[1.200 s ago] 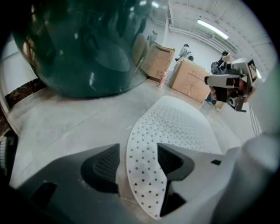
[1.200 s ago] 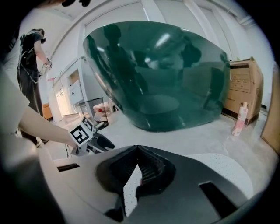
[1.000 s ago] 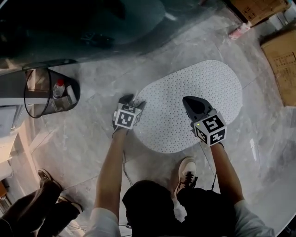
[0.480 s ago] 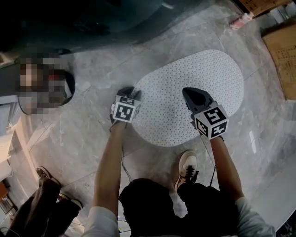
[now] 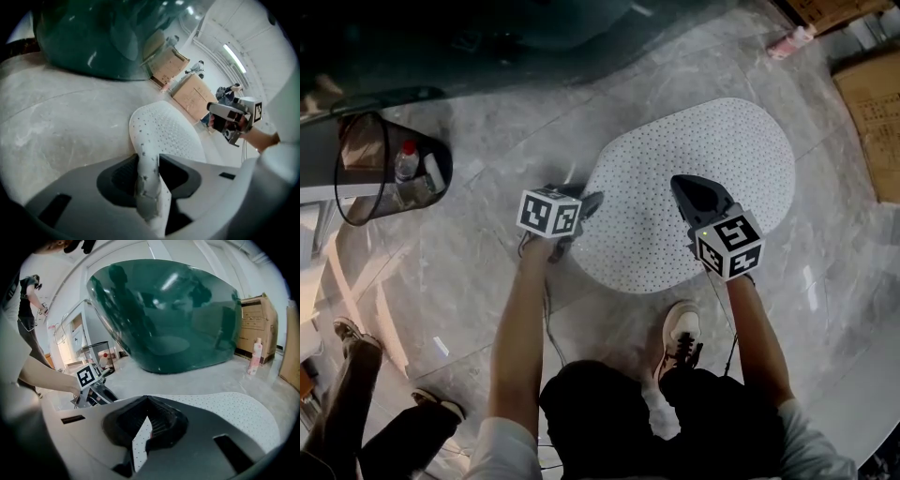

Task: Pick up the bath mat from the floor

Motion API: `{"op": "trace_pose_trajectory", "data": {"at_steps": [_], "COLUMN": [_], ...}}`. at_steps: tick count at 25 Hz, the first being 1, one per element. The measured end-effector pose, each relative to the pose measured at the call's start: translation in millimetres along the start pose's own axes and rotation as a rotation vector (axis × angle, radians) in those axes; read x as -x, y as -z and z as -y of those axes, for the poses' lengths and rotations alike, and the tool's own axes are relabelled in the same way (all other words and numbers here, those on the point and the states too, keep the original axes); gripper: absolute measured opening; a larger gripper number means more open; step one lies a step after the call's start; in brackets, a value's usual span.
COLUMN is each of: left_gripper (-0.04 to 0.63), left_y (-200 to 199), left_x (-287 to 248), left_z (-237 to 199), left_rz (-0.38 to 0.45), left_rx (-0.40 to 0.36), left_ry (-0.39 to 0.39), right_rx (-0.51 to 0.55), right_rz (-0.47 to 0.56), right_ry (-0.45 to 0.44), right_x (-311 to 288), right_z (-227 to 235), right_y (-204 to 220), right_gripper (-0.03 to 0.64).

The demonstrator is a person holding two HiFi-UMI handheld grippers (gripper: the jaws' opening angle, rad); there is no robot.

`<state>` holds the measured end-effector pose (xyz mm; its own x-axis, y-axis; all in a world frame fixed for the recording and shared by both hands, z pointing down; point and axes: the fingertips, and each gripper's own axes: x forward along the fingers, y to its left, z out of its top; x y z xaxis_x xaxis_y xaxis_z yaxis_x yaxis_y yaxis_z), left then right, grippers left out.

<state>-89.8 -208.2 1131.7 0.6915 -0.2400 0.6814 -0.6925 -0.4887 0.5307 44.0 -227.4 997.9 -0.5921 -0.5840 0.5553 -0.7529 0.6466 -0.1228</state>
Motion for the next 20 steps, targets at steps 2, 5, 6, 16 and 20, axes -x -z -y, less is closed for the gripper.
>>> {"op": "trace_pose_trajectory", "data": {"at_steps": [2,5,6,16,20], "left_gripper": [0.149,0.170,0.169,0.035,0.034], "left_y": [3,7,9,-12,-51], "left_x": [-1,0,-1,19,57], "left_z": [5,10,11,50,108], "left_rz": [-0.001,-0.034,-0.050,0.065,0.107], "left_rx": [0.039,0.005,-0.021,-0.232,-0.265], "left_ry": [0.031,0.037,0.033,-0.057,-0.082], "right_rx": [0.003,0.003,0.002,-0.019,-0.085], "right_rz": [0.003,0.003,0.001,0.034,0.039], "right_ry": [0.000,0.004,0.006,0.064,0.125], "right_x": [2,4,5,39,97], "right_z": [-1,1,2,6,7], "right_y": [1,0,0,-21,-59], "right_gripper": [0.006,0.006,0.006,0.007,0.006]}}
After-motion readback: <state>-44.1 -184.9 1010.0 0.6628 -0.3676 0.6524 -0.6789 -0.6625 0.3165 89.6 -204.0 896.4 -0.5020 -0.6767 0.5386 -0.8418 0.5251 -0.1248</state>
